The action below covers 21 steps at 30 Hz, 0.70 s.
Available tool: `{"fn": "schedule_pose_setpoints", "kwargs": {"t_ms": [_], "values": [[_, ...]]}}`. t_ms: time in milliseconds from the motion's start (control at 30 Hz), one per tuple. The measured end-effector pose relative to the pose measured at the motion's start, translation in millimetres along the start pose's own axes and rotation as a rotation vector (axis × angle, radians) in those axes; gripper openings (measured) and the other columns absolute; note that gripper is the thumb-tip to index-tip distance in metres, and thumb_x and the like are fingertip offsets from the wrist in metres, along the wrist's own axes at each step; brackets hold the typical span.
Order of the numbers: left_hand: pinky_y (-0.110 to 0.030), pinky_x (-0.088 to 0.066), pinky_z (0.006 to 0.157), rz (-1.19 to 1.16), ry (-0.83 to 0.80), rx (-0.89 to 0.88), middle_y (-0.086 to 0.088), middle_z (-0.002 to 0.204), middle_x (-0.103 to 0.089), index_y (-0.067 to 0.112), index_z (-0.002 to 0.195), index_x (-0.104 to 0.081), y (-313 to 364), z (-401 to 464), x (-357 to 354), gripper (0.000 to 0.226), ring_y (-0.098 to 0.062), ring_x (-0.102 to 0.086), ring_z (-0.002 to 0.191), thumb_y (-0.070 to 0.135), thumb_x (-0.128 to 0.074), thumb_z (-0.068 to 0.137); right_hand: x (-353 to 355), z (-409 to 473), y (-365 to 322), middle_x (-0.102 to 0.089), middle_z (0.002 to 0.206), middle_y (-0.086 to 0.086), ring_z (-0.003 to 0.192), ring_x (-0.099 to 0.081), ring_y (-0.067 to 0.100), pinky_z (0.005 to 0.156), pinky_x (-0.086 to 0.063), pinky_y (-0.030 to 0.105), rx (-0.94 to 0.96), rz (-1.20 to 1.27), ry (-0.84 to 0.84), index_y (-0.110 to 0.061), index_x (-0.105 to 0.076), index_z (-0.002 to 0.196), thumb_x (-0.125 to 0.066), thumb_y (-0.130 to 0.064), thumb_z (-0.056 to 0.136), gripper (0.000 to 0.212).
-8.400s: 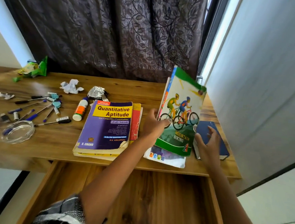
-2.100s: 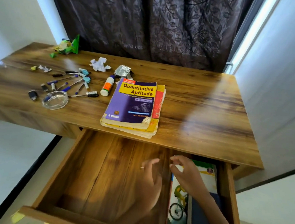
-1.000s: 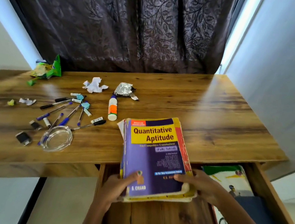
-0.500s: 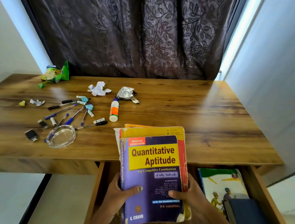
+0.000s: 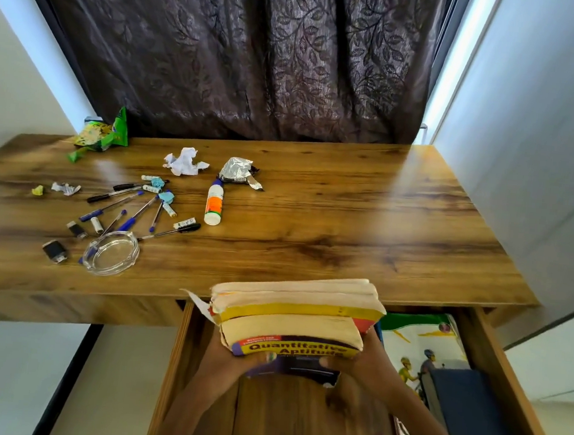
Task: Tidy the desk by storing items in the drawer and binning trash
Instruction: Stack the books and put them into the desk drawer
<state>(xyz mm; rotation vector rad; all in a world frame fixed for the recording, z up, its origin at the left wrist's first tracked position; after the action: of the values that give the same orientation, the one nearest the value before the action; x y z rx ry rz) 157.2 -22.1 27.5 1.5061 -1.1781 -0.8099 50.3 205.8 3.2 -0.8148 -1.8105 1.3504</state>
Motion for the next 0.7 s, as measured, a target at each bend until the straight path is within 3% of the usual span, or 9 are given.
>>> {"fn": "schedule_pose_setpoints", "kwargs": {"t_ms": [33,100,167,233,300,400,533,700], "values": [[-0.015,-0.054,0.070,-0.001,-0.017,-0.003,-0.002,0.107,-0.067,0.009,0.121,-0.051,2.0,0.8,-1.4,0.069,-0.004,-0.066,0.092,0.011,-0.085,0.061,0.5,2.6,-0.2,-0.064,0.119,0.008,0.111,-0.062,0.019,0.082,-0.054,0.027,0.002,-0.003,0.005,-0.002,-0.041,0.129,-0.086,-0.004,0.061,0.081],[-0.015,-0.054,0.069,0.000,-0.027,-0.001,-0.001,0.107,-0.067,0.009,0.121,-0.051,5.0,2.4,-2.9,0.083,-0.004,-0.067,0.091,0.033,-0.088,0.050,1.0,6.4,-1.8,-0.064,0.119,0.007,0.111,-0.062,0.020,0.084,-0.055,0.030,-0.004,-0.004,0.011,-0.005,-0.040,0.129,-0.086,-0.006,0.061,0.082],[-0.017,-0.054,0.066,-0.001,0.024,0.004,0.001,0.102,-0.069,0.011,0.115,-0.054,5.3,2.9,-2.0,0.096,-0.006,-0.068,0.089,0.052,-0.089,0.036,1.1,7.2,-3.5,-0.066,0.116,0.001,0.108,-0.063,0.014,0.087,-0.055,0.034,-0.025,-0.031,0.018,-0.013,-0.043,0.129,-0.089,-0.025,0.058,0.085],[-0.021,-0.056,0.068,0.064,0.089,0.019,0.006,0.095,-0.071,0.019,0.108,-0.057,1.3,3.8,0.0,0.092,-0.009,-0.069,0.087,0.064,-0.085,0.032,0.7,4.6,-4.8,-0.066,0.115,-0.007,0.106,-0.063,0.008,0.088,-0.055,0.033,-0.042,-0.089,0.038,-0.023,-0.044,0.128,-0.086,-0.042,0.057,0.085],[-0.025,-0.057,0.074,0.181,0.137,0.015,0.012,0.092,-0.068,0.027,0.101,-0.056,0.3,1.3,1.4,0.062,-0.009,-0.067,0.083,0.049,-0.084,0.050,0.1,-0.5,-6.4,-0.065,0.113,-0.012,0.104,-0.062,0.004,0.085,-0.053,0.023,-0.054,-0.170,0.057,-0.027,-0.042,0.128,-0.083,-0.045,0.061,0.080],[-0.015,-0.053,0.062,0.226,0.176,0.019,0.012,0.090,-0.066,0.030,0.095,-0.055,-6.0,-2.0,1.8,0.038,-0.006,-0.066,0.080,0.024,-0.080,0.066,0.3,-8.4,-10.7,-0.065,0.109,-0.014,0.099,-0.062,0.001,0.081,-0.051,0.019,-0.053,-0.235,0.059,-0.032,-0.040,0.125,-0.077,-0.056,0.060,0.079],[-0.019,-0.054,0.057,0.103,0.245,0.117,0.004,0.087,-0.073,0.020,0.095,-0.063,-22.9,-13.3,-4.2,0.045,-0.010,-0.071,0.074,0.051,-0.077,0.064,3.2,-16.9,-7.8,-0.069,0.104,-0.009,0.092,-0.068,0.007,0.081,-0.057,0.033,-0.135,-0.201,-0.040,-0.031,-0.043,0.118,-0.068,-0.063,0.062,0.070],[-0.023,-0.053,0.064,0.071,0.182,0.274,0.004,0.092,-0.072,0.021,0.099,-0.064,-50.0,-16.9,-24.4,0.045,-0.012,-0.069,0.081,0.050,-0.072,0.066,7.9,-34.1,16.8,-0.071,0.107,-0.001,0.092,-0.070,0.015,0.087,-0.055,0.043,-0.296,-0.017,-0.110,-0.024,-0.047,0.122,-0.067,-0.046,0.076,0.055]]}}
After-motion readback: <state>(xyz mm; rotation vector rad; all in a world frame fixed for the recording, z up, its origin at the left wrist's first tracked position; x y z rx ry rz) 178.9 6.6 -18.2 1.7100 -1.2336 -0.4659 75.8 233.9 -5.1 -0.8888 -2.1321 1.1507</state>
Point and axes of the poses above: each hand's wrist, its own z-axis towards the middle knuckle, its own x-axis out of the back of the hand, y = z × x, the point moved 4 cm from there along z, towards the middle knuckle
